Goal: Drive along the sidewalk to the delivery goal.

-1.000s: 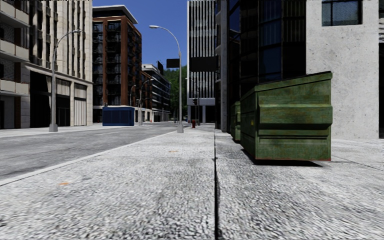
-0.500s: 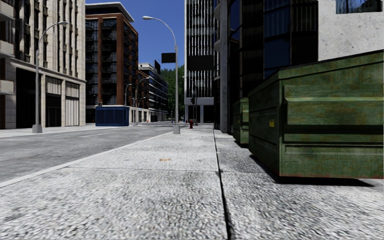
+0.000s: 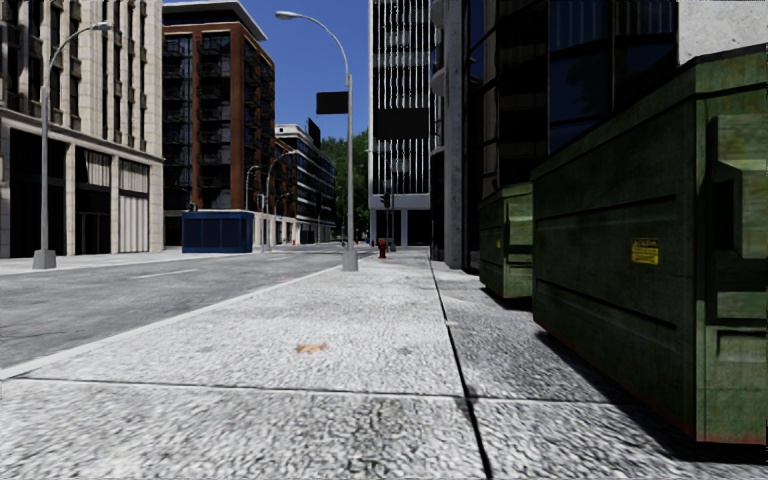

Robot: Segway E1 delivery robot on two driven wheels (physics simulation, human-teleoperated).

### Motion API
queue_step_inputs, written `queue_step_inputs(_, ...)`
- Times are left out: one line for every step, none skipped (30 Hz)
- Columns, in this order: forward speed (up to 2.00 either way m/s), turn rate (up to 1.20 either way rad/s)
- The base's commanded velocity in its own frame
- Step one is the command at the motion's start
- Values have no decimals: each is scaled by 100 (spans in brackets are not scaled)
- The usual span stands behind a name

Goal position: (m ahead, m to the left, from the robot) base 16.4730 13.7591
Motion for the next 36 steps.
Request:
queue_step_inputs(200, 0)
queue_step_inputs(200, -2)
queue_step_inputs(200, -8)
queue_step_inputs(200, -13)
queue_step_inputs(200, -13)
queue_step_inputs(200, -16)
queue_step_inputs(200, -19)
queue_step_inputs(200, -22)
queue_step_inputs(200, -22)
queue_step_inputs(200, -23)
queue_step_inputs(200, -23)
queue_step_inputs(200, -23)
queue_step_inputs(200, -23)
queue_step_inputs(200, -24)
queue_step_inputs(200, -24)
queue_step_inputs(200, -24)
queue_step_inputs(200, -24)
queue_step_inputs(200, -24)
queue_step_inputs(200, -24)
queue_step_inputs(200, -24)
queue_step_inputs(200, -24)
queue_step_inputs(200, -24)
queue_step_inputs(200, -24)
queue_step_inputs(200, -24)
queue_step_inputs(200, -24)
queue_step_inputs(200, -24)
queue_step_inputs(200, -24)
queue_step_inputs(200, -24)
queue_step_inputs(200, -24)
queue_step_inputs(200, -24)
queue_step_inputs(200, -9)
queue_step_inputs(200, 0)
queue_step_inputs(200, 0)
queue_step_inputs(200, 0)
queue_step_inputs(200, 0)
queue_step_inputs(200, 0)
